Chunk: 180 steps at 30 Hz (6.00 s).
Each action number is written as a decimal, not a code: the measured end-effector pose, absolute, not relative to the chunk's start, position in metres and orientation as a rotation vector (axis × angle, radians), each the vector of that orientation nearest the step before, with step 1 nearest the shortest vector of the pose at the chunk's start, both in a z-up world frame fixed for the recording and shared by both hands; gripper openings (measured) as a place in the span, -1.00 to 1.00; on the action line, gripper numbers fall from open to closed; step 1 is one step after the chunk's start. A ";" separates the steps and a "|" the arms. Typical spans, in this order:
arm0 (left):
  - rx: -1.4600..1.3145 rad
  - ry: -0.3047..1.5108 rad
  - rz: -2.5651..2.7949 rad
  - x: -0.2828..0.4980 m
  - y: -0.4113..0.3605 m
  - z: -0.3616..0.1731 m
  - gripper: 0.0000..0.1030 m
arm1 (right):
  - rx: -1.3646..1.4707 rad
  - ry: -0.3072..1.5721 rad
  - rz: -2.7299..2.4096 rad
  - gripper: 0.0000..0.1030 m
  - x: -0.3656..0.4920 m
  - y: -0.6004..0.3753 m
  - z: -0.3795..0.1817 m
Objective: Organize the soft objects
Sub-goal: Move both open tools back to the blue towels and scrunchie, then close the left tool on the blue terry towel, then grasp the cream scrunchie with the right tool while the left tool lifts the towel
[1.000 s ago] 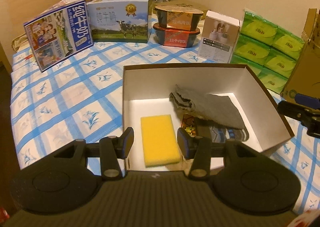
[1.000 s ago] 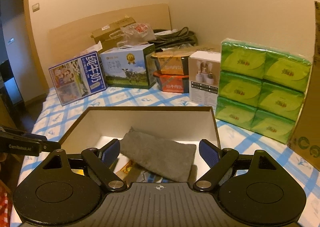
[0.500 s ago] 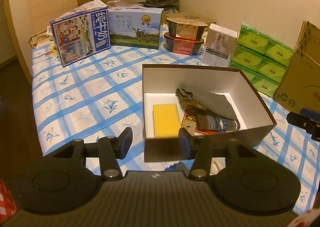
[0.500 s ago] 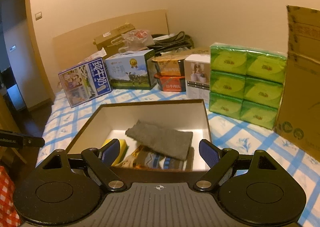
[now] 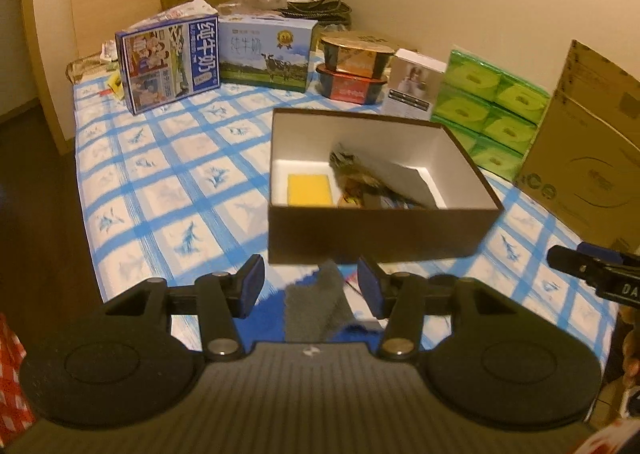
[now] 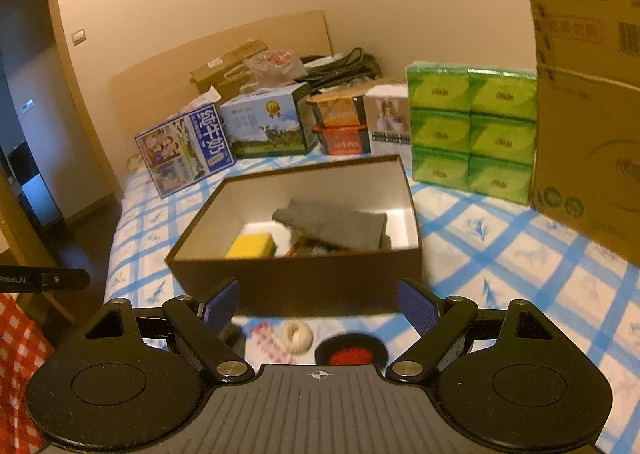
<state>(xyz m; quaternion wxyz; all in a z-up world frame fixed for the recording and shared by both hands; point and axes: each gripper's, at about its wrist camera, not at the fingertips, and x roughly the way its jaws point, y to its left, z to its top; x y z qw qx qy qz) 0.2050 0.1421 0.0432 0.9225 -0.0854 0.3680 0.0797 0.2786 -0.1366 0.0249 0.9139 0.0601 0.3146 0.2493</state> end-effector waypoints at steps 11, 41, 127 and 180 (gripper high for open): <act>-0.196 0.769 0.142 0.163 0.121 0.035 0.02 | 0.128 0.708 0.529 0.66 0.229 -0.142 0.012; -0.182 0.876 0.050 0.148 0.098 -0.045 0.20 | 0.117 0.854 0.510 0.66 0.213 -0.137 -0.042; -0.190 0.914 0.213 0.305 0.173 -0.148 -0.54 | -0.032 0.843 0.631 0.08 0.363 -0.032 -0.137; -0.191 0.805 0.211 0.221 0.165 -0.071 -0.72 | 0.077 0.752 0.601 -0.64 0.311 -0.085 -0.071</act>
